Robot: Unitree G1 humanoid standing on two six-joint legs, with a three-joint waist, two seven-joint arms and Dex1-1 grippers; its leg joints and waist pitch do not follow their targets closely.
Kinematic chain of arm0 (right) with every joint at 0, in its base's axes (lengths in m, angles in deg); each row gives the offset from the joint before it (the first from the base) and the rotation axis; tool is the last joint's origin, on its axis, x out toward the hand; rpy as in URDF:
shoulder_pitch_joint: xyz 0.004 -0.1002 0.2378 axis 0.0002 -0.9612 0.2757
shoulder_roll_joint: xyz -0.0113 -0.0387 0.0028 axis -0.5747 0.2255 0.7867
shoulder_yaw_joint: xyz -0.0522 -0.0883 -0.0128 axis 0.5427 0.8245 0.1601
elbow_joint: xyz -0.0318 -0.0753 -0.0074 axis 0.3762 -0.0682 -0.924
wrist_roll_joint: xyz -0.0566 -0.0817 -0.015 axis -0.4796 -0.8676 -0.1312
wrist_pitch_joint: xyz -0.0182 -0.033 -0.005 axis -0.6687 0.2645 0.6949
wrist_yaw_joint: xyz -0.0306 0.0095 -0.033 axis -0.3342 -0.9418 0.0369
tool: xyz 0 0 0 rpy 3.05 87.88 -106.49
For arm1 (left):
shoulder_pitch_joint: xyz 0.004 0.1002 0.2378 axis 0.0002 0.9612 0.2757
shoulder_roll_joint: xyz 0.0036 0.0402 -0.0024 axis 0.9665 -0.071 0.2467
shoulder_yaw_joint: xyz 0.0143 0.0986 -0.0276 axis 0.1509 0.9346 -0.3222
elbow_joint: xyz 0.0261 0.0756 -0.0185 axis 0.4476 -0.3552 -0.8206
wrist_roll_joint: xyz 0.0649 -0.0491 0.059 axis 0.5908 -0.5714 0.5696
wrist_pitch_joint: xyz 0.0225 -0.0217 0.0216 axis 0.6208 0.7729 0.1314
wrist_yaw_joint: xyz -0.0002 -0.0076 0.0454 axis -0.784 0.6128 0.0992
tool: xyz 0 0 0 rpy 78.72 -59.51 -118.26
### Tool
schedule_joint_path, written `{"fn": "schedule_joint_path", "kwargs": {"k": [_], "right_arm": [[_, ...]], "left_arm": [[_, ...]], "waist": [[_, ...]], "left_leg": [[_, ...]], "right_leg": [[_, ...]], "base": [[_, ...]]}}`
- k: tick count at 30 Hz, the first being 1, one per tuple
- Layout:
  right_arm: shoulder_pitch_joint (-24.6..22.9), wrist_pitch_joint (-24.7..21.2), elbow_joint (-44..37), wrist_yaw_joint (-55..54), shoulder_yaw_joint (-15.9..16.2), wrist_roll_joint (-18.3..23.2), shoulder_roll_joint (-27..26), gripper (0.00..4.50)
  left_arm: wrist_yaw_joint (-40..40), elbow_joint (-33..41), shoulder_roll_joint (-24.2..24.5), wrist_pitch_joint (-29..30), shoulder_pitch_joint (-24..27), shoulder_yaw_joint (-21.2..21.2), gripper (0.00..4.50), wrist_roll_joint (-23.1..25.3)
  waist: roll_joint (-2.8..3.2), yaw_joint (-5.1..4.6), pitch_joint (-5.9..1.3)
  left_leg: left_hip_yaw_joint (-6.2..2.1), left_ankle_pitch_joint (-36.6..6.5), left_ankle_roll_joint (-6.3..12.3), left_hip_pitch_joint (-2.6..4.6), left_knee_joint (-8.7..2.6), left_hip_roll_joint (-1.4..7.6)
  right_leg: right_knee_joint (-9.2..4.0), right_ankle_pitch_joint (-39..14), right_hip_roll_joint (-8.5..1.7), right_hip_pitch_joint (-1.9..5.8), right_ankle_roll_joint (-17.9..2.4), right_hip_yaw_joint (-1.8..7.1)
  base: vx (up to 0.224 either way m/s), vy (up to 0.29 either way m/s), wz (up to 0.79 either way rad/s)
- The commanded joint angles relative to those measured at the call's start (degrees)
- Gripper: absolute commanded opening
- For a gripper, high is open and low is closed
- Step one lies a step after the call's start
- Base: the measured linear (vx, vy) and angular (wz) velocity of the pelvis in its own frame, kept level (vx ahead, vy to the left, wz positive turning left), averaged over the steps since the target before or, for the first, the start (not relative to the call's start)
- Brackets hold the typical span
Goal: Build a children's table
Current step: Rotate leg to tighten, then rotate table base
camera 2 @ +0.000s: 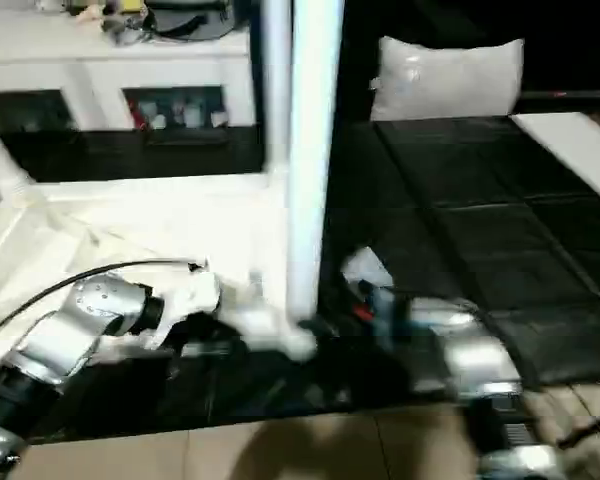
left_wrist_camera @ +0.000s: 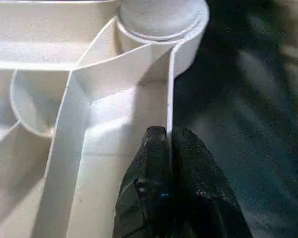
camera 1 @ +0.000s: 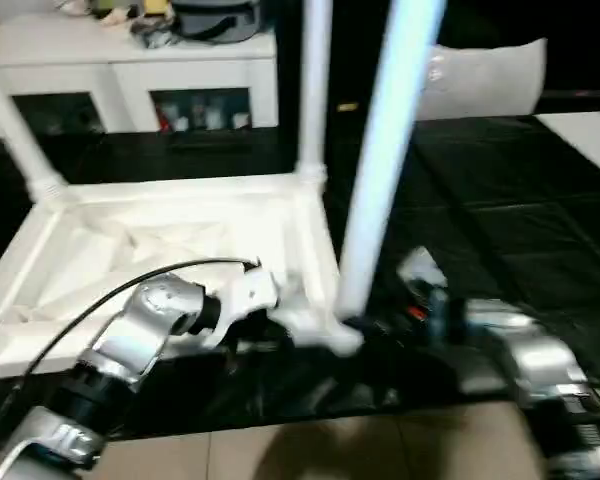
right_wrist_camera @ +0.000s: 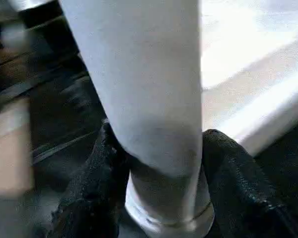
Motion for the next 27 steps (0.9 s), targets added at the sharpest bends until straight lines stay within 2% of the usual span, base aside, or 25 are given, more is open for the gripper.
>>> {"fn": "schedule_joint_path", "kwargs": {"k": [1,3,4,5,6,7,8,9,10,11,12,13,14,15,16,17,19,20,21,22,24,25,27], "right_arm": [[2.2,-4.3,2.8,-10.8,-0.8,-1.2,-4.3,1.96],[3.1,-4.9,4.2,-15.5,-1.5,-2.3,-6.5,1.96],[3.9,-5.1,5.2,-18.6,-2.1,-2.9,-7.7,1.96],[4.4,-5.2,6.0,-20.7,-2.5,-3.3,-8.6,1.96],[5.3,-5.0,7.1,-23.2,-2.8,-3.9,-9.5,1.96],[5.8,-4.8,7.8,-24.7,-3.1,-4.2,-10.0,1.96],[6.3,-4.8,8.5,-26.7,-3.8,-4.2,-10.8,1.96],[7.2,-4.2,9.6,-29.6,-5.9,-3.3,-12.2,1.96],[7.4,-4.1,9.7,-30.8,-6.6,-3.2,-12.8,2.31],[7.4,-3.9,9.7,-31.5,-6.9,-3.4,-13.0,2.52],[7.5,-3.9,9.6,-32.2,-7.1,-3.6,-13.3,2.52],[7.2,-3.8,9.2,-32.3,-7.0,-3.9,-13.2,2.66],[6.9,-3.5,8.9,-32.4,-7.1,-4.0,-13.2,2.72],[6.7,-3.2,8.7,-32.4,-7.2,-4.1,-13.0,2.72],[6.4,-2.5,8.3,-32.1,-7.3,-4.4,-12.5,2.83],[6.3,-2.4,8.2,-32.1,-7.3,-4.4,-12.4,2.83],[5.8,-1.6,7.4,-31.6,-7.7,-4.1,-11.4,3.09],[5.8,-1.6,7.4,-31.6,-7.7,-4.1,-11.4,3.14],[5.3,-1.0,6.9,-31.0,-7.9,-4.1,-10.7,3.2],[4.6,-0.6,6.0,-30.4,-8.3,-4.2,-9.6,3.44],[3.8,-0.3,5.1,-30.2,-8.6,-4.4,-8.4,3.51],[2.5,-1.1,3.0,-28.0,-9.0,-3.3,-6.7,3.51],[2.0,-1.6,2.1,-27.0,-9.0,-3.0,-5.8,3.64]], "left_arm": [[4.5,0.2,-5.4,4.8,-0.5,2.2,0.0,-0.5],[7.7,-0.4,-8.0,7.0,-1.2,1.3,0.0,-0.5],[10.4,-1.2,-9.9,7.8,-1.9,0.4,0.0,-0.4],[12.3,-1.7,-11.2,8.4,-2.3,-0.3,0.0,-0.3],[15.5,-2.8,-13.3,8.8,-3.1,-1.4,0.0,-0.2],[17.5,-3.6,-14.6,8.9,-3.6,-2.2,0.0,-0.1],[19.5,-4.2,-15.8,9.3,-4.1,-3.0,0.0,0.0],[21.7,-4.7,-17.4,9.5,-4.8,-3.6,0.0,0.3],[22.5,-4.7,-18.1,9.7,-5.0,-4.0,0.0,0.4],[22.7,-4.6,-18.5,9.6,-5.1,-4.1,0.0,0.3],[22.9,-4.5,-18.8,9.9,-5.2,-4.3,0.0,0.4],[22.3,-4.2,-18.1,9.4,-5.0,-3.9,0.0,0.7],[21.4,-3.9,-17.0,8.4,-4.6,-3.3,0.0,1.2],[21.0,-4.0,-16.2,7.8,-4.4,-3.1,0.0,1.6],[20.3,-4.2,-15.0,6.3,-4.1,-2.8,0.0,2.1],[20.2,-4.3,-14.8,6.1,-4.1,-2.7,0.0,2.2],[18.9,-4.7,-13.0,4.0,-3.8,-2.1,0.0,2.7],[18.9,-4.7,-13.0,4.0,-3.8,-2.1,0.0,2.7],[18.3,-5.1,-12.1,2.5,-3.7,-1.9,0.0,2.9],[17.8,-5.6,-11.1,0.8,-3.8,-1.8,0.0,3.3],[17.8,-6.1,-10.2,-0.7,-3.9,-1.6,0.0,3.8],[17.3,-6.5,-9.1,-2.5,-4.0,-1.5,0.0,4.0],[17.1,-6.5,-8.8,-2.7,-4.0,-1.6,0.0,3.8]], "waist": [[-0.61,-1.31,-2.17],[-0.29,-2.12,-2.21],[-0.07,-3.19,-2.1],[0.66,-3.97,-2.05],[0.7,-4.6,-2.17],[1.19,-5.36,-2.07],[1.0,-5.67,-2.26],[0.24,-6.03,-2.11],[-0.04,-6.04,-2.04],[-0.55,-6.01,-2.18],[-0.42,-5.89,-2.3],[-0.27,-5.75,-2.54],[-0.29,-5.59,-2.78],[-0.34,-5.42,-2.88],[-0.42,-5.11,-3.21],[-0.45,-4.74,-3.5],[-0.46,-4.15,-3.63],[-0.68,-3.65,-3.98],[-0.86,-3.46,-3.95],[-0.8,-2.75,-3.53],[-0.84,-2.4,-3.47],[-0.32,-1.82,-3.5],[-0.44,-1.27,-3.37]], "left_leg": [[-0.18,-12.3,1.51,-0.3,-3.6,0.12],[-0.4,-14.2,1.67,-0.06,-3.52,0.44],[-0.85,-16.4,1.78,-0.29,-3.7,0.9],[-1.32,-19.6,1.87,-0.02,-4.13,1.74],[-1.73,-20.8,2.0,-0.24,-4.41,2.16],[-2.54,-25.3,2.15,-0.54,-5.59,3.72],[-2.95,-27.6,2.02,-0.62,-6.36,4.51],[-2.31,-26.3,1.58,-0.23,-5.57,2.81],[-1.8,-24.4,1.48,0.25,-4.69,1.53],[-1.18,-18.9,1.91,0.27,-3.53,-0.15],[-1.24,-16.4,2.34,-0.28,-3.6,-0.14],[-1.42,-13.3,2.98,-1.04,-4.01,0.42],[-1.57,-10.9,3.21,-1.33,-4.35,0.88],[-1.54,-9.7,3.31,-1.42,-4.41,1.03],[-1.47,-7.0,3.65,-1.37,-4.47,1.31],[-1.5,-3.5,4.22,-1.81,-4.24,1.42],[-1.35,0.7,5.2,-2.25,-3.85,1.44],[-1.18,3.3,5.9,-2.51,-3.45,1.12],[-1.09,4.2,6.31,-2.76,-3.29,0.96],[-0.79,3.3,6.85,-2.65,-3.34,0.85],[-0.62,2.1,6.39,-2.51,-3.41,0.86],[-0.65,1.6,5.99,-2.43,-3.5,1.07],[-0.62,0.2,5.3,-2.15,-3.69,1.32]], "right_leg": [[-7.62,-38.4,-3.52,2.49,4.2,1.23],[-8.17,-38.1,-3.47,2.6,5.0,0.41],[-8.59,-37.1,-3.3,3.06,5.7,-0.42],[-8.82,-35.5,-3.32,3.42,5.4,-0.83],[-8.43,-33.7,-3.4,3.96,5.2,-0.92],[-7.16,-30.2,-3.47,4.89,4.2,-0.62],[-5.54,-26.1,-3.79,5.2,2.9,0.86],[-6.78,-28.3,-4.42,4.29,2.2,1.06],[-7.74,-31.5,-4.57,3.54,2.2,0.59],[-8.71,-35.6,-4.95,3.28,2.8,-0.16],[-8.57,-35.3,-5.08,3.71,2.9,-0.1],[-8.1,-32.3,-4.9,4.05,2.5,0.29],[-7.29,-28.0,-4.7,4.14,1.2,0.8],[-6.94,-26.0,-4.66,4.13,0.4,1.08],[-6.03,-22.1,-4.61,3.96,-1.6,1.68],[-4.87,-17.8,-4.48,4.02,-3.3,2.16],[-3.61,-12.4,-4.47,3.99,-5.8,2.65],[-2.85,-8.8,-4.5,4.15,-6.6,2.87],[-2.56,-7.5,-4.42,4.14,-6.7,2.96],[-2.92,-9.5,-4.39,3.91,-6.3,2.92],[-3.21,-12.4,-4.34,3.98,-5.0,2.88],[-3.39,-14.0,-4.37,3.93,-4.0,2.83],[-3.75,-15.8,-4.07,3.82,-2.7,2.74]], "base": [[-0.05,0.005,-0.03],[-0.025,0.003,-0.02],[0.0,0.0,0.0],[0.0,0.0,0.0],[0.0,0.0,0.0],[0.0,0.0,0.0],[0.0,0.0,0.0],[0.0,0.0,0.0],[0.0,0.0,0.0],[0.0,0.0,0.0],[0.0,0.0,0.0],[0.0,0.0,0.0],[0.0,0.0,0.0],[0.0,0.0,0.0],[0.055,-0.021,0.07],[0.055,-0.021,0.07],[0.027,-0.017,0.02],[0.0,0.0,0.0],[0.028,-0.05,0.0],[0.0,0.0,0.0],[0.0,0.0,0.0],[0.0,0.0,0.0],[0.0,0.0,0.0]]}}
